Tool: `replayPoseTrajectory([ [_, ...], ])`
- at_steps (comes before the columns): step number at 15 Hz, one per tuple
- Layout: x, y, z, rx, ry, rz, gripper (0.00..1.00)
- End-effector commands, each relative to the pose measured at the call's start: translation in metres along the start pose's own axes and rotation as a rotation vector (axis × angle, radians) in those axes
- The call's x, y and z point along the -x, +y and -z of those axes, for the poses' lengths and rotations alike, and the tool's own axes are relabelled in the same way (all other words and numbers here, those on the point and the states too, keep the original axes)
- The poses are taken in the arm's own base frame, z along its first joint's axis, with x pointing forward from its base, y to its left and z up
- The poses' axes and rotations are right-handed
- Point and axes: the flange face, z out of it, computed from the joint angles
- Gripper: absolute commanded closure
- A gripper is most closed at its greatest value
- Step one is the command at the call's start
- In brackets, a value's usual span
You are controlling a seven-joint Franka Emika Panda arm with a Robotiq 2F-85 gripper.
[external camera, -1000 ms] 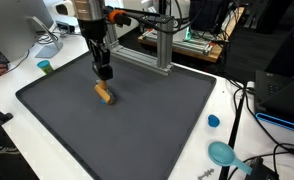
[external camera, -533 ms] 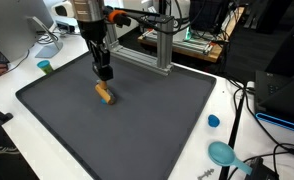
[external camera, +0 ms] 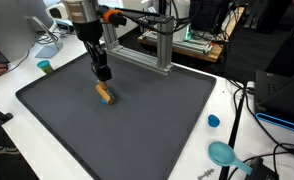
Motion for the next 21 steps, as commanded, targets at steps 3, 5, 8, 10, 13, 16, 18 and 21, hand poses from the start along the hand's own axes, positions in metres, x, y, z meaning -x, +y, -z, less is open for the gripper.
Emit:
replayPoseTrajectory([
  [3,0.011,0.009,-0.065,0.014,-0.160,0.006,0.79],
  [5,0.010,0.010,-0.062,0.015,-0.167,0.007,0.79],
  [8,0.011,0.010,-0.059,0.020,-0.172,0.016,0.79],
  [10,0.011,0.010,-0.058,0.014,-0.175,0.030,0.79],
  [13,0.009,0.012,-0.055,-0.028,-0.171,0.086,0.79],
  [16,0.007,0.021,-0.053,-0.035,-0.180,0.127,0.79],
  [18,0.006,0.025,-0.054,-0.037,-0.187,0.145,0.79],
  [21,0.008,0.030,-0.054,-0.020,-0.188,0.177,0.79],
])
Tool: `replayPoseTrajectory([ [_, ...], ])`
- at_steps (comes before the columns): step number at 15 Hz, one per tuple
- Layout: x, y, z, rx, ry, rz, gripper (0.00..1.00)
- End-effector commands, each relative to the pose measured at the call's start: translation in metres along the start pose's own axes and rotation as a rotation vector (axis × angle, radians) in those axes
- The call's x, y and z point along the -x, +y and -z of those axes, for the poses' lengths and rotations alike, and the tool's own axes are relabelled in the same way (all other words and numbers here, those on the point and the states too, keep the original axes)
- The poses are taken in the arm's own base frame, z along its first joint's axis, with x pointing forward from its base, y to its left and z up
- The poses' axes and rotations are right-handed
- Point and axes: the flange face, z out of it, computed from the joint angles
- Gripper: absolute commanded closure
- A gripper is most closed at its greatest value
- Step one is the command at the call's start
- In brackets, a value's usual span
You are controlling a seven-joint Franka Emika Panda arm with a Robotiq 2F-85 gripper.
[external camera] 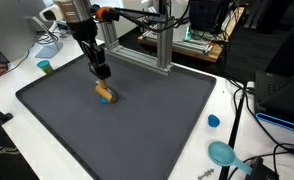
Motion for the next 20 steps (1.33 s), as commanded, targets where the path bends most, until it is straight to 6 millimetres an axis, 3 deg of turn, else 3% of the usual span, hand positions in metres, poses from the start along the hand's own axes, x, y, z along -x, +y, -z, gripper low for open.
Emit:
replayPoseTrajectory([
  [1,0.017,0.009,-0.050,0.008,-0.142,0.058,0.79],
  [5,0.013,0.015,-0.044,0.051,-0.141,0.013,0.79],
  [13,0.011,-0.021,-0.038,0.076,0.111,-0.107,0.79],
  [20,0.007,-0.012,-0.032,0.004,0.174,-0.246,0.79],
])
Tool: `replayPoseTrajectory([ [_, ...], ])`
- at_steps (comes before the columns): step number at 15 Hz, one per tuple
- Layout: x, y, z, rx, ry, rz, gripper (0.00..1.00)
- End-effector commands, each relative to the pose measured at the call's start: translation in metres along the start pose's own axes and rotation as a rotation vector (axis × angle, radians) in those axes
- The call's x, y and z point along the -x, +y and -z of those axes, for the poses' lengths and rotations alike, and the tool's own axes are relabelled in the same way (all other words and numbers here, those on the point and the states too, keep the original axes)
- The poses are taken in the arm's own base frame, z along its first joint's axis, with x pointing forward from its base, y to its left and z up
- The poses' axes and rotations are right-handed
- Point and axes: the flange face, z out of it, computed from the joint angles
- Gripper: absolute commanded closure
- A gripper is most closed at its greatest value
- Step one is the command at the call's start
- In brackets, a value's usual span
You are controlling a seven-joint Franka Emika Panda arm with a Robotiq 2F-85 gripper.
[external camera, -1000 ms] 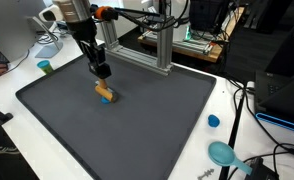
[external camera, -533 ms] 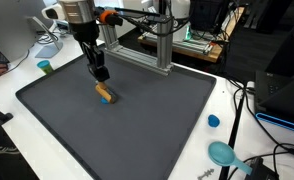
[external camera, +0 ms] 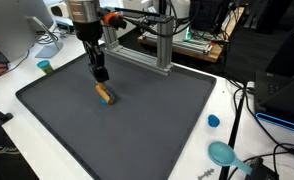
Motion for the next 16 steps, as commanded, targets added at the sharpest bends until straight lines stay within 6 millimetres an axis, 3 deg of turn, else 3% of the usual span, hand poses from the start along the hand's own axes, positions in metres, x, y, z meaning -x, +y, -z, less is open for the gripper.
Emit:
replayPoseTrajectory([
  [1,-0.003,0.007,-0.031,-0.043,0.044,-0.097,0.79],
  [12,-0.010,0.019,-0.037,-0.069,0.124,-0.208,0.79],
  [14,-0.007,0.019,-0.021,-0.115,0.134,-0.182,0.79],
  [16,0.001,0.025,0.015,-0.123,0.153,-0.096,0.79],
])
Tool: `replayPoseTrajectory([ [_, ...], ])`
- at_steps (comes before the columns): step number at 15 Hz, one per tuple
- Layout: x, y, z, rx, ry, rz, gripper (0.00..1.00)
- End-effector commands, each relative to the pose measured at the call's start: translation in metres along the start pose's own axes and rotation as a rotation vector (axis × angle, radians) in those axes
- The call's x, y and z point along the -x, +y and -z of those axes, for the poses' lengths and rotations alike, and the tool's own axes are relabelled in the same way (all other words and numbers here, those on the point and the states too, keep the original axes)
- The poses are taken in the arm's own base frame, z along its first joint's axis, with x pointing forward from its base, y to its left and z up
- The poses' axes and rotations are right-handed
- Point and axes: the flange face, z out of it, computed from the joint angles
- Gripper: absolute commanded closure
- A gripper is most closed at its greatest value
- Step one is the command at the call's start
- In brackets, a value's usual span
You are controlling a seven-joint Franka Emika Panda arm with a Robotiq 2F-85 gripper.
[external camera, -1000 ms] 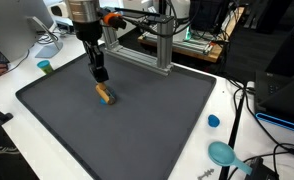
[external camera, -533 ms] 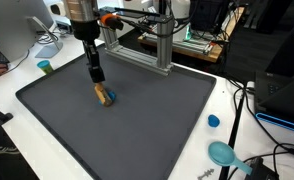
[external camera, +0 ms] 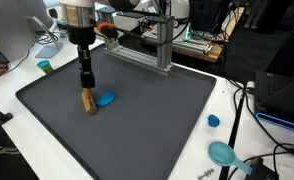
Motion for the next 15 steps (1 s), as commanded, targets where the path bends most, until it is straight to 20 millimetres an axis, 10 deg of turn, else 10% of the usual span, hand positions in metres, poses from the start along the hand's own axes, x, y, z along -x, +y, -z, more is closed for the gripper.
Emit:
replayPoseTrajectory([
  [1,0.013,0.004,0.048,-0.043,-0.012,0.132,0.79],
  [6,0.029,-0.017,0.071,-0.010,-0.097,0.365,0.79],
  [15,0.028,-0.013,0.023,0.051,-0.136,0.347,0.79],
])
